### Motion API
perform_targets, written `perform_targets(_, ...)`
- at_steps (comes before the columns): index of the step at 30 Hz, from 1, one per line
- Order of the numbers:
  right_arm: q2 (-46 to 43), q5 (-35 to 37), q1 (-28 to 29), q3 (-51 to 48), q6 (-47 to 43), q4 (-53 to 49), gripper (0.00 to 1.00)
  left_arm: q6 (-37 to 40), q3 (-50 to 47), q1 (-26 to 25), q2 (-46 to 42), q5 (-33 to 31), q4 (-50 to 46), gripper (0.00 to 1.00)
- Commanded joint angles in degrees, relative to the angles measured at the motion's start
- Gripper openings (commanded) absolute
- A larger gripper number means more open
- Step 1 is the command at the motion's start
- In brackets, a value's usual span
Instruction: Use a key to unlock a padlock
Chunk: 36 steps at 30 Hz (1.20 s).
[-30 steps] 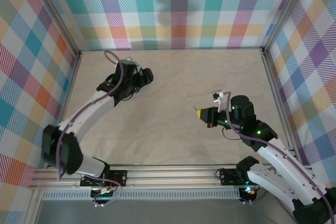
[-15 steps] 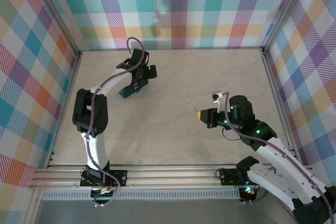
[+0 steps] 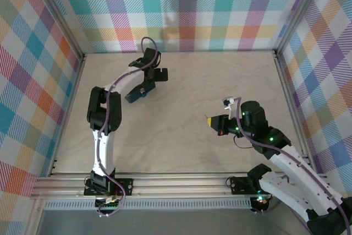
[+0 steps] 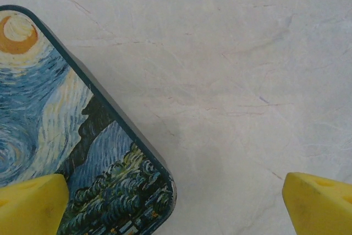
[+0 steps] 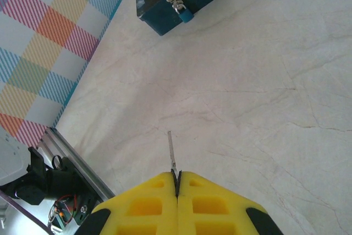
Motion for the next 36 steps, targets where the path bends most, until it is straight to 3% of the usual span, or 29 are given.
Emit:
perform_targets(1,-0.7,1.4,0.24,0.88,0.57,-1.59,0.0,-0.72,-2.8,0.54,-1.28,2.03,-1.26,1.0)
perform_targets(12,-2.65,-0.54,-1.52,1.75,3.44,-3.1,0.0,-4.31,-17.36,-3.18,-9.34,5.27,4.64,1.0)
perform_targets(26,-5.36,-2.93,-6.0,5.05,-0.02,-10.76,0.0,-9.69,-29.87,-17.52,-17.59,0.61,9.13,1.0)
perform_targets(36,-7.15,2.52,-6.0,11.58,-1.7,-17.39,0.0,-13.97,-32.55,-27.8,-19.73,-1.89,9.75,1.0)
